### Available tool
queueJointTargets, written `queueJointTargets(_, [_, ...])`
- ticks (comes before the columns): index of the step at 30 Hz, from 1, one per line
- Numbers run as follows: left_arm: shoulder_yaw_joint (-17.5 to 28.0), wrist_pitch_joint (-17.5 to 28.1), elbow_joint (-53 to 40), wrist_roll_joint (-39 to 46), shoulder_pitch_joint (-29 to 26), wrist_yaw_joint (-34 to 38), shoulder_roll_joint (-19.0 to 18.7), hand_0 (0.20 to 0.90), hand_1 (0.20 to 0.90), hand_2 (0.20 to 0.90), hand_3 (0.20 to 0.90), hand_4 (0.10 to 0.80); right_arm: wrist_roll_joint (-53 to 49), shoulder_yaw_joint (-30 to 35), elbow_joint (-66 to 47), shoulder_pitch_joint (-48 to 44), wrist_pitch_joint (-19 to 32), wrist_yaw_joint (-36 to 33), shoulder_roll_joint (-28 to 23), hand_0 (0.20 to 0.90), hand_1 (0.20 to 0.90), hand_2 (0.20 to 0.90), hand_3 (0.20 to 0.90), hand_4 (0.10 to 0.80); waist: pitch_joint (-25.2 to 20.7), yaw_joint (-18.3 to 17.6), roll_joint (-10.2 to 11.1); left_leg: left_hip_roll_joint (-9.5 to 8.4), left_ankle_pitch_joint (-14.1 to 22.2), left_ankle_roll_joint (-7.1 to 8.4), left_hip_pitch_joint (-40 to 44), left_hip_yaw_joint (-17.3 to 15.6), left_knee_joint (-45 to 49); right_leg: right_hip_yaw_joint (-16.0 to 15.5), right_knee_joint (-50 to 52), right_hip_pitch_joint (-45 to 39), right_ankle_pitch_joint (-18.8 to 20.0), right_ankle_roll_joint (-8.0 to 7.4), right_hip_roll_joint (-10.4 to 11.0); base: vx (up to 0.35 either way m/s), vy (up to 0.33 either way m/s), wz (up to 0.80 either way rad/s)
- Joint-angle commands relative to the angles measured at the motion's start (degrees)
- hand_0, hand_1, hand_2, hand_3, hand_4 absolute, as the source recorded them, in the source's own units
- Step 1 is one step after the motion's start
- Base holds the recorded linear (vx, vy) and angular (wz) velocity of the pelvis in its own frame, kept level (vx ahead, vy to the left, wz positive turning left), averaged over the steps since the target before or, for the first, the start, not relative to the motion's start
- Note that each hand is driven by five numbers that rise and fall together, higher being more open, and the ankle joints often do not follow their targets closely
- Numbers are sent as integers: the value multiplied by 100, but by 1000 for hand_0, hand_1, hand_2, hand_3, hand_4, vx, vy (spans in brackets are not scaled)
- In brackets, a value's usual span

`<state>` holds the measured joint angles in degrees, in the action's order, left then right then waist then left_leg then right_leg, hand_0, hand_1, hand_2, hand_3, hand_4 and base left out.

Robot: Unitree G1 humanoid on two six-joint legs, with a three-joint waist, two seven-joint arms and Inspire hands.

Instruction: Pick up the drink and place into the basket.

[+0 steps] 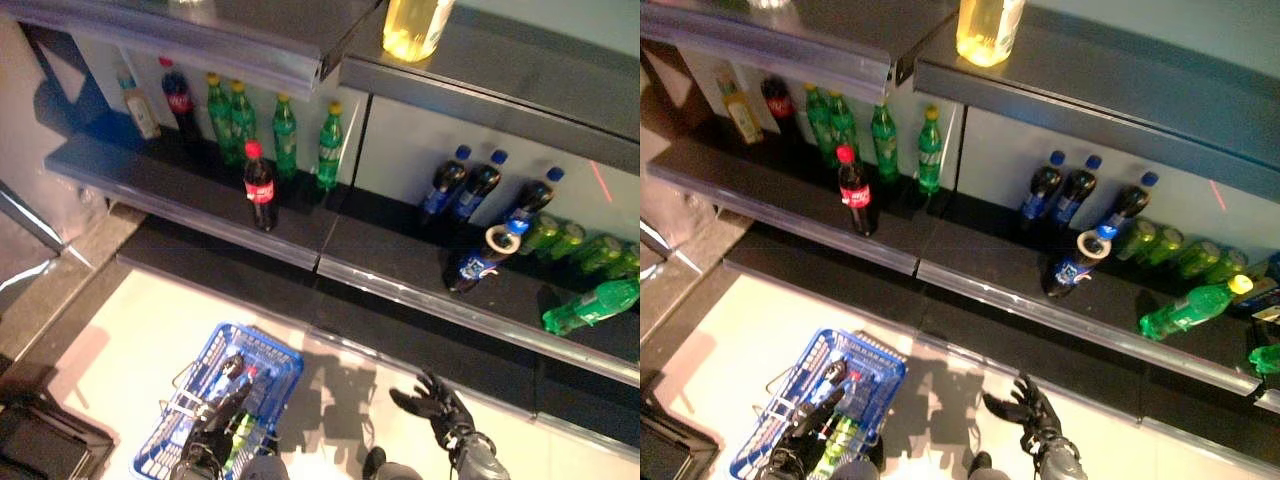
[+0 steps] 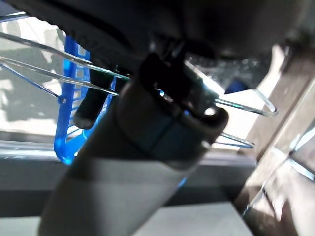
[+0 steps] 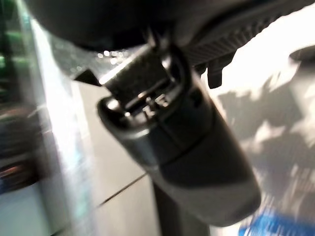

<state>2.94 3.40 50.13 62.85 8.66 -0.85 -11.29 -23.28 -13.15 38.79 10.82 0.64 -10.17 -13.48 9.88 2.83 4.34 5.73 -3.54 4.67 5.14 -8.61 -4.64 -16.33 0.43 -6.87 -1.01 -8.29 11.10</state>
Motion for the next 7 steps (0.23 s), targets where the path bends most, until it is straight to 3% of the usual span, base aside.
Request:
queueJointTargets(1, [-152, 437, -326, -261, -209, -330, 70, 300, 300, 300, 200, 100, 1184, -131, 318, -274, 222, -417, -157, 900, 900, 900, 900, 800, -273, 11, -279, 91, 126, -4, 3, -336, 98, 35, 137, 64, 159, -4, 41, 0, 0, 0])
queueJointTargets(7, [54, 373, 635, 158, -508, -302, 192, 300, 300, 300, 200, 100, 959, -102, 1845, -512, 189, -332, 89, 900, 900, 900, 900, 800, -354, 29, -329, 145, 126, 46, 54, -384, 8, -78, 2, -29, 197, -37, 85, 0, 0, 0])
